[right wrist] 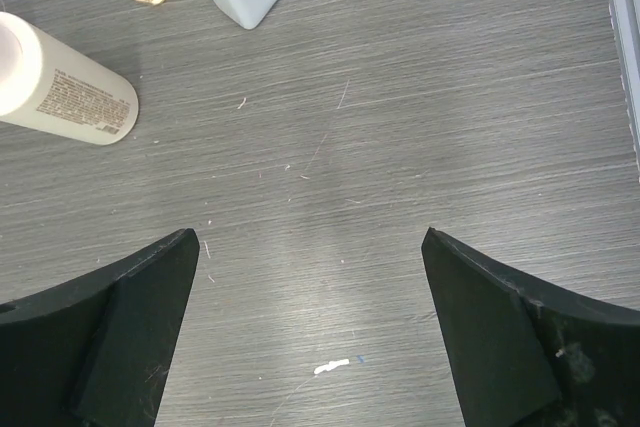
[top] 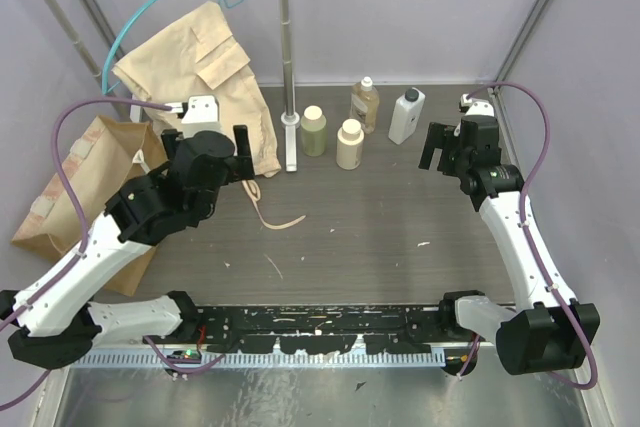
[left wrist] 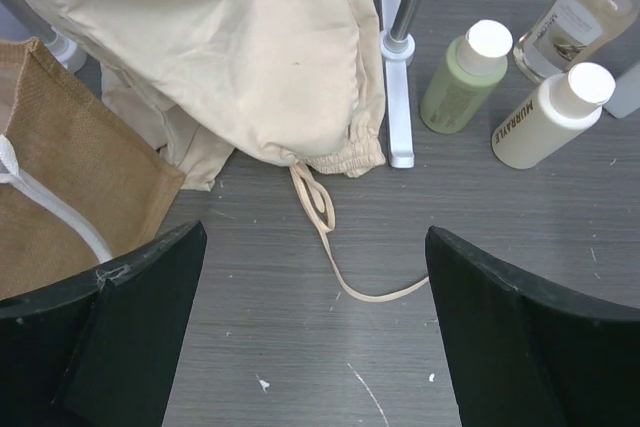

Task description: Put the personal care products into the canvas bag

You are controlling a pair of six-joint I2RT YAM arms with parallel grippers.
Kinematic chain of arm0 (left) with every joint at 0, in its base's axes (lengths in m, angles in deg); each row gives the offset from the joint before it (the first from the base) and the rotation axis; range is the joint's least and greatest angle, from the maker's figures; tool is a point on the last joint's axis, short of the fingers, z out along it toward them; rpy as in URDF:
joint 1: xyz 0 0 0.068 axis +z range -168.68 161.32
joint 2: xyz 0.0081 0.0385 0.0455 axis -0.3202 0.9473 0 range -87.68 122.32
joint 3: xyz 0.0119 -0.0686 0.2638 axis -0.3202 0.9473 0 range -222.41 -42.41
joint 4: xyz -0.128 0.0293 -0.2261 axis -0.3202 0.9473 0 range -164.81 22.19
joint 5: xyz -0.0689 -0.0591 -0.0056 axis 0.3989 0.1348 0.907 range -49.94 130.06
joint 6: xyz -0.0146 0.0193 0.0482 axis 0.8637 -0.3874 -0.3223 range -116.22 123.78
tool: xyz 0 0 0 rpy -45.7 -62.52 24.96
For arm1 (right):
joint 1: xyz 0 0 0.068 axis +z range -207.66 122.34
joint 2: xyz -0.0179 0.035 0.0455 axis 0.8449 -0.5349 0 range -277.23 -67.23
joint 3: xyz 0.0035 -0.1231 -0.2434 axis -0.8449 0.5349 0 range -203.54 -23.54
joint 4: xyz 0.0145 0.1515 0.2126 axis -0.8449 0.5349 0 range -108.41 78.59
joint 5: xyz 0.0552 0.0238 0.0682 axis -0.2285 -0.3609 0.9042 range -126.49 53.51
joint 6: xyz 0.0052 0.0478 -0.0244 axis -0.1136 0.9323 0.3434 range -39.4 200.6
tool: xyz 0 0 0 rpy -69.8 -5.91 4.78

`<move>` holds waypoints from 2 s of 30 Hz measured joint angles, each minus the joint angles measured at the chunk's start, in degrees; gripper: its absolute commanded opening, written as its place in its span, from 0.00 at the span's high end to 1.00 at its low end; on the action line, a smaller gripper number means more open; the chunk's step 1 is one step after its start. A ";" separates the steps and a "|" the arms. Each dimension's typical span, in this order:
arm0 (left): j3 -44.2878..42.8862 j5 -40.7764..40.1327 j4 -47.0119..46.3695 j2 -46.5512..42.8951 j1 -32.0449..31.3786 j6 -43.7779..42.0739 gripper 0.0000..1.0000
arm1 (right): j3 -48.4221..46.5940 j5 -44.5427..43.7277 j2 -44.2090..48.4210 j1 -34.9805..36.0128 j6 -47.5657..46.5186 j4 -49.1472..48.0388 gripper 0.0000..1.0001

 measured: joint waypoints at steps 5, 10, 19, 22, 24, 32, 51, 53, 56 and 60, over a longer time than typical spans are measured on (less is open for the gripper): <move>0.98 -0.28 -1.75 -1.73 0.00 -2.32 0.02 | 0.00 -0.02 0.00 0.00 -0.02 -0.02 0.00; 1.70 0.76 -2.75 -2.08 0.00 -7.96 0.02 | 0.00 0.00 -0.09 0.00 -0.04 -0.04 0.00; -8.46 2.54 2.43 -1.05 10.47 -14.91 0.02 | 0.00 0.35 -0.15 0.00 -0.04 -0.02 0.00; -12.15 4.96 4.83 -1.22 19.41 -15.72 0.02 | 0.00 0.81 -0.26 0.00 -0.04 -0.02 0.00; -13.68 5.95 6.64 -0.74 23.52 -16.15 0.02 | 0.00 1.09 -0.52 0.00 -0.04 0.02 0.00; -7.50 17.94 9.27 2.91 45.31 -17.05 0.02 | 0.00 2.84 -0.90 0.00 -0.04 0.04 0.00; -3.04 38.42 4.17 7.10 73.29 -18.93 0.02 | 0.00 6.47 -1.68 0.00 -0.04 0.02 0.00; -1.81 39.41 2.91 7.96 76.06 -18.36 0.02 | 0.00 7.13 -1.77 0.00 -0.02 -0.02 0.00; -0.72 39.98 1.16 11.21 78.51 -17.55 0.02 | 0.00 8.13 -2.29 0.00 0.02 -0.02 0.00; 2.23 40.28 -1.27 15.91 79.84 -16.11 0.02 | 0.00 9.14 -2.86 0.00 0.39 -0.04 0.00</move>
